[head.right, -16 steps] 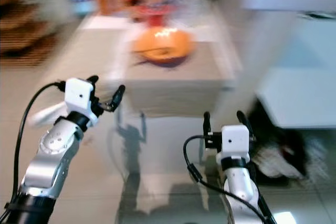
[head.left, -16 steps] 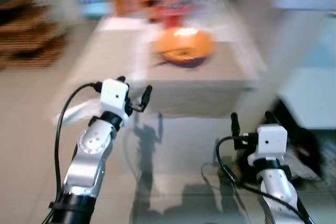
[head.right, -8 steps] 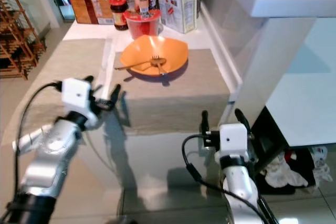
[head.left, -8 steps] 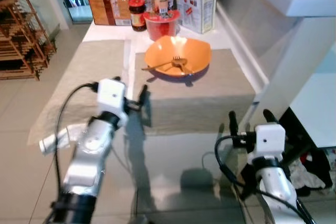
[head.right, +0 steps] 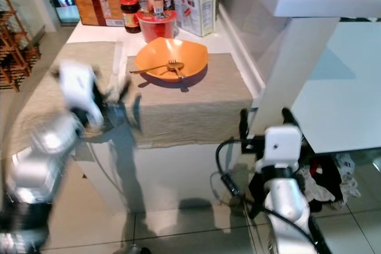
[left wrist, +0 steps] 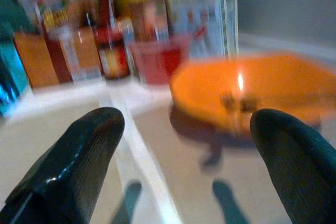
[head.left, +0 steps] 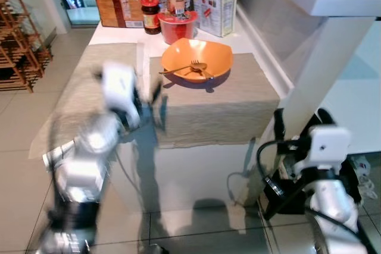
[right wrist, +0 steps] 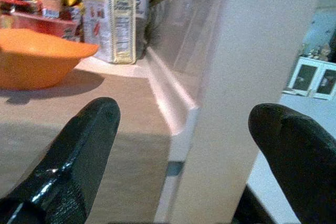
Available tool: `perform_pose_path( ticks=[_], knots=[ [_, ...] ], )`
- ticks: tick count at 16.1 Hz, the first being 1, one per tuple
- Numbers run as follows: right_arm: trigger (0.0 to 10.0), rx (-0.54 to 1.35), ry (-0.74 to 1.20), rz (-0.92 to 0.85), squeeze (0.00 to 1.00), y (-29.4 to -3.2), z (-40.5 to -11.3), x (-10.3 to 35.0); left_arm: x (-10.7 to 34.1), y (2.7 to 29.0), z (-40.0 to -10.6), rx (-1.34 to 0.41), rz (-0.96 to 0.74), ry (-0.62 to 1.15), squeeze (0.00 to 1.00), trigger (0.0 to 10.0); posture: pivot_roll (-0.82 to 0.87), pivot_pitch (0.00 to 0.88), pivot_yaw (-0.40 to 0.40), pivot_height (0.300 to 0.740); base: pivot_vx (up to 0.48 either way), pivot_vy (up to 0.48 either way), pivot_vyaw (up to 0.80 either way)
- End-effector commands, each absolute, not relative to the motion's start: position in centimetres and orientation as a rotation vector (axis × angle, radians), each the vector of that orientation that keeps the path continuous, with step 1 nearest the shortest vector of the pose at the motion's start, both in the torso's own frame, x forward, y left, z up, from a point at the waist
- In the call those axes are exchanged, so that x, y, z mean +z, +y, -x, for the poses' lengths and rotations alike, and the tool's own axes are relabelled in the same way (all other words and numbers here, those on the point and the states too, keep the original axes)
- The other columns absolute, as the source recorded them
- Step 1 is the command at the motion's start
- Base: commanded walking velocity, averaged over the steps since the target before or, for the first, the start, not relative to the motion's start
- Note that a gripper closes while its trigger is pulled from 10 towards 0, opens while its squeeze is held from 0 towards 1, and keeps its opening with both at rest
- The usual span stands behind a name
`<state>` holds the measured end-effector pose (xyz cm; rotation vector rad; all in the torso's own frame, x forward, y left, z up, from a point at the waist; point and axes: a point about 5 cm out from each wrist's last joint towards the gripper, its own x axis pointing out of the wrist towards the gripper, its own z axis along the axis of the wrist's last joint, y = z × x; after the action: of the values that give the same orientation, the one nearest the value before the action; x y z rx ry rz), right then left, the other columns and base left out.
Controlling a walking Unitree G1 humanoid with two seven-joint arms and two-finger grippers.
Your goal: Setting the table
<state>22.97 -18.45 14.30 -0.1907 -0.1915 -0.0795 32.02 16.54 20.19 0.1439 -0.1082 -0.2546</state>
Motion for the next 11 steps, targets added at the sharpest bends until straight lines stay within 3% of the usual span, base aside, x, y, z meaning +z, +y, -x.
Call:
perform_pose_path(
  ticks=[1, 2, 11],
  knots=[
    [10.0, -0.101, -0.205, 0.176, 0.0, -18.9, -23.3, 14.9, 19.9, 15.9, -31.9, -0.287, -0.097, -0.082, 0.0, 10.0, -0.08, 0.0, 0.031, 0.74, 0.0, 0.0, 0.0],
    [10.0, -0.105, -0.195, 0.176, 0.0, -18.9, -23.3, 14.7, 19.8, 15.6, -31.8, -0.295, -0.101, -0.079, 0.0, 10.0, -0.08, 0.0, 0.031, 0.74, 0.0, 0.0, 0.0],
    [10.0, -0.095, -0.145, 0.154, 0.0, -18.2, -23.1, 14.0, 20.3, 14.6, -30.9, -0.299, -0.072, -0.099, 0.0, 10.0, -0.08, 0.0, 0.027, 0.74, 0.462, 0.031, 0.0]
  ],
)
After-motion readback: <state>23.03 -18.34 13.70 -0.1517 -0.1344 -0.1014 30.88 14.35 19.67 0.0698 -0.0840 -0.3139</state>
